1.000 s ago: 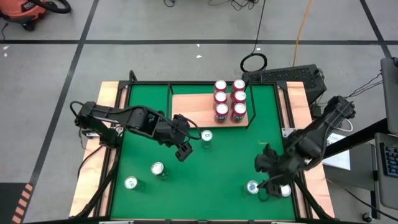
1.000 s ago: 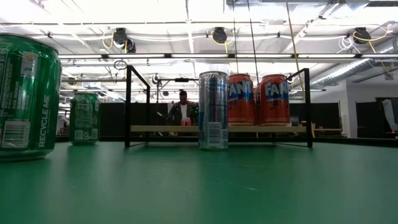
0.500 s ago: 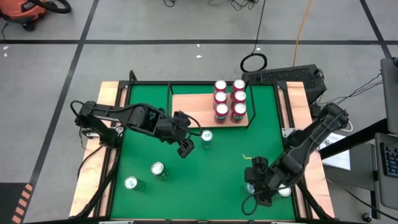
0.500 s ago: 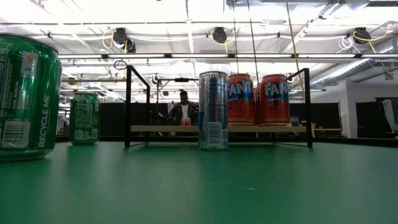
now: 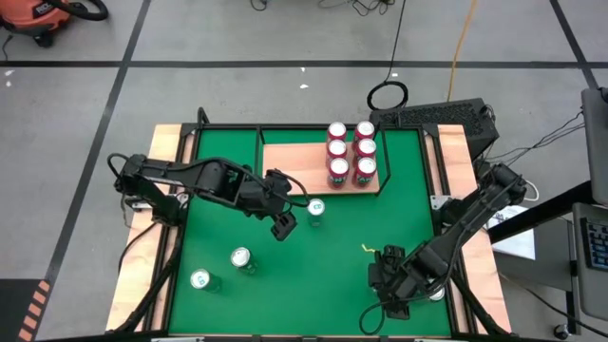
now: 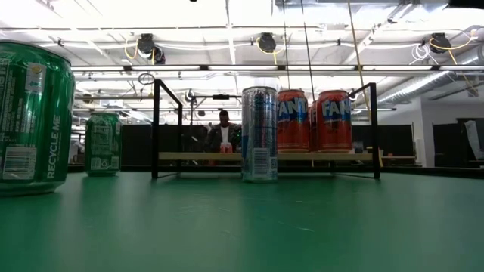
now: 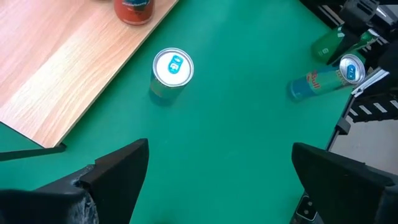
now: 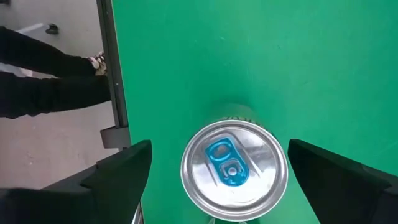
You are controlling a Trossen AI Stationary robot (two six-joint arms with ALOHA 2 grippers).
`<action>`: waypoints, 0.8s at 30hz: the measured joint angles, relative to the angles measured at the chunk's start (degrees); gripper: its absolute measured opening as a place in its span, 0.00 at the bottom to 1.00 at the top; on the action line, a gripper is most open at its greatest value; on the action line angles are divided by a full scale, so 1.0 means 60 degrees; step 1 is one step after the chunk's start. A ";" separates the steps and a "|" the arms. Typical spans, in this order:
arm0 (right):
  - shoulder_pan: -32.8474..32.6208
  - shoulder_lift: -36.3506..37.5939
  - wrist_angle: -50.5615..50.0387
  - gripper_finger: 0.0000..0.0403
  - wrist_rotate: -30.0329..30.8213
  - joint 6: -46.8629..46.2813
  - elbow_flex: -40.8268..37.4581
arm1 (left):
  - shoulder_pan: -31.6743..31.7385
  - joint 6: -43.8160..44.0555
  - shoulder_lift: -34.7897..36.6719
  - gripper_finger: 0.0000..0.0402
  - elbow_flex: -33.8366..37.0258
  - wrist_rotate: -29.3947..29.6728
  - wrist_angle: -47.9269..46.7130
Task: Place canned beverage on shelf
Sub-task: Put the blue soda can on the shelf
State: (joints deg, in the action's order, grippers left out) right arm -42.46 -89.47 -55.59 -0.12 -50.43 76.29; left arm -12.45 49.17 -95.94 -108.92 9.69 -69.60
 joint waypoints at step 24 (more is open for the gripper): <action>0.0000 -0.0583 -0.0082 0.56 -0.0291 0.0357 0.0001 | -0.0004 0.0219 -0.0007 0.99 0.0004 -0.0066 0.0043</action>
State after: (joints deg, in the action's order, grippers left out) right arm -42.46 -92.96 -56.08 -1.86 -48.28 76.30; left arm -12.47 50.48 -95.98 -108.90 9.30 -69.34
